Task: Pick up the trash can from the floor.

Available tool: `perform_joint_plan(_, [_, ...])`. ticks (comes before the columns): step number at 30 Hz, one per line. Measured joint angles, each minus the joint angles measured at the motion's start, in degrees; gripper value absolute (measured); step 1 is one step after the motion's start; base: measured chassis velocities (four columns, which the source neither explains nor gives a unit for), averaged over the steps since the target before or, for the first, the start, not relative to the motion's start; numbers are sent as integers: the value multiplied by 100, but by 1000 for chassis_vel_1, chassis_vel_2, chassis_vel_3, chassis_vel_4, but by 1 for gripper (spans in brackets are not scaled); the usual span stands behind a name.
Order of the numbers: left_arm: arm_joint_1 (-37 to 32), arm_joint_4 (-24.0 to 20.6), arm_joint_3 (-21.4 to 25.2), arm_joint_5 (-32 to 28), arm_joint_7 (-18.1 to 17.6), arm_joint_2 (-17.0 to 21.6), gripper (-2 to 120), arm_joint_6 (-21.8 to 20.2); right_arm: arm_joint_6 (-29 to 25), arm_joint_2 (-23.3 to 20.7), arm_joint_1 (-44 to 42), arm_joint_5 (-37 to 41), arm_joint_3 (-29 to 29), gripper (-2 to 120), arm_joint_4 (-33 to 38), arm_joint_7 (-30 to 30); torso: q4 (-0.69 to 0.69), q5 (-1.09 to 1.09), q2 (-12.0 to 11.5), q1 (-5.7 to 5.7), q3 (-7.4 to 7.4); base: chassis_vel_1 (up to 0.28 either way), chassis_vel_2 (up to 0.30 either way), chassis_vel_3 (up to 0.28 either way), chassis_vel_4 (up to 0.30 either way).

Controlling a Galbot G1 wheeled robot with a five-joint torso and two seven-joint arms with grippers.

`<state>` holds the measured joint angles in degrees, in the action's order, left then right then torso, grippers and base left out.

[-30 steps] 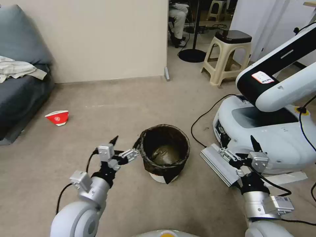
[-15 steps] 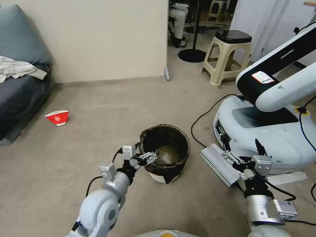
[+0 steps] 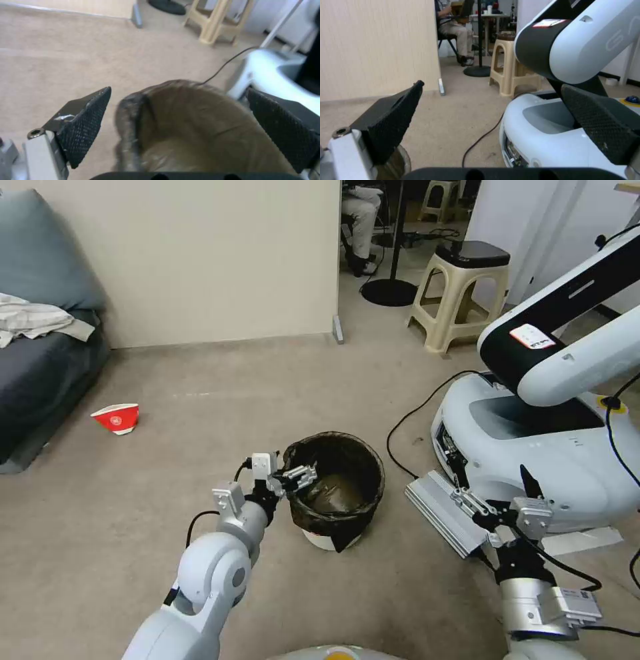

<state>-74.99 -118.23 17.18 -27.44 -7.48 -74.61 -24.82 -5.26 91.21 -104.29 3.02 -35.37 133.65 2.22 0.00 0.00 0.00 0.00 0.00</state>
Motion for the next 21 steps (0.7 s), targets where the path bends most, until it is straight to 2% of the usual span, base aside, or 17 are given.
perform_joint_plan(4, [76, 87, -48, 189, -181, 20, 100, -221, 2, -1, 20, 0, 0, 100, -26, 2, 0, 0, 0, 0, 0, 0, 0, 0, 0])
perform_joint_plan(6, [166, 175, -95, 340, -353, 5, 100, -462, 6, -6, 34, 2, 0, 100, -44, 3, 0, 0, 0, 0, 0, 0, 0, 0, 0])
perform_joint_plan(21, [573, 692, -474, 475, -592, 137, 100, -944, 23, -49, 77, 26, 0, 100, -99, 21, 0, 0, 0, 0, 0, 0, 0, 0, 0])
